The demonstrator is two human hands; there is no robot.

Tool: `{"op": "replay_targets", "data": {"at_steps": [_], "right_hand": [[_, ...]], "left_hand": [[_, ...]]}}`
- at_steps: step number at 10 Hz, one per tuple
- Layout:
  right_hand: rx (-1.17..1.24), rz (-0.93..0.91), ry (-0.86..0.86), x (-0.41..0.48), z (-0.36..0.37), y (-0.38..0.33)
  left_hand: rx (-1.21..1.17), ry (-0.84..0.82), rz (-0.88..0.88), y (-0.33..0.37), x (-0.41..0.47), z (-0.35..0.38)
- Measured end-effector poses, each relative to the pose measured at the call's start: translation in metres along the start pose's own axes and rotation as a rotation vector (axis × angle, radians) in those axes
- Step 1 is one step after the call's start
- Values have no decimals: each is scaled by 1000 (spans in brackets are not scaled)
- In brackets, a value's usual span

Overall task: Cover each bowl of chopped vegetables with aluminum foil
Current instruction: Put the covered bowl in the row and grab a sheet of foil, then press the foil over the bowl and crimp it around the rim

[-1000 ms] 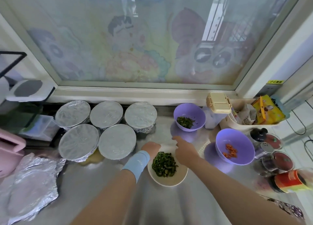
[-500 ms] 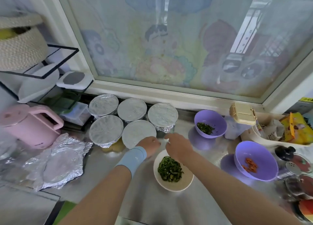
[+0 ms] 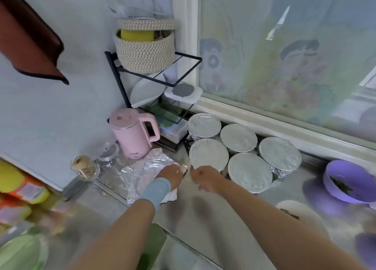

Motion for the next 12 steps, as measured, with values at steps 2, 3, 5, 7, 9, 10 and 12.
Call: {"op": "replay_targets", "data": {"at_steps": [2,3,5,7,9,10,12], "right_hand": [[140,176,-64,60,59,-33],[401,284,-60,73,85,-29],[638,379,100,97,106,-28],[652,289,80,81,92,-50],[502,114,171,46,44,-67],[474,59,263,20,16,-66],[454,17,349,-32,-28,-27]], "left_hand": [[20,-73,-117,-104,26,-33],[13,-169,-123,-129,34,-30],[-3,-186,-96,-152,39,-29],[-19,6,25,-138,21,-58],[155,356,348,-85,-8,-109],[207,129,255,-64,-5,-111],[166,-15,303,-5,-21,-86]]}}
Point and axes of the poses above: each hand's wrist, its own x-axis towards the middle knuckle, its own z-axis out of the palm, y = z × x, the point moved 4 cm from there along x, towards the middle knuckle, and after that the axes turned 14 degrees about -y, right-handed, at the moved point
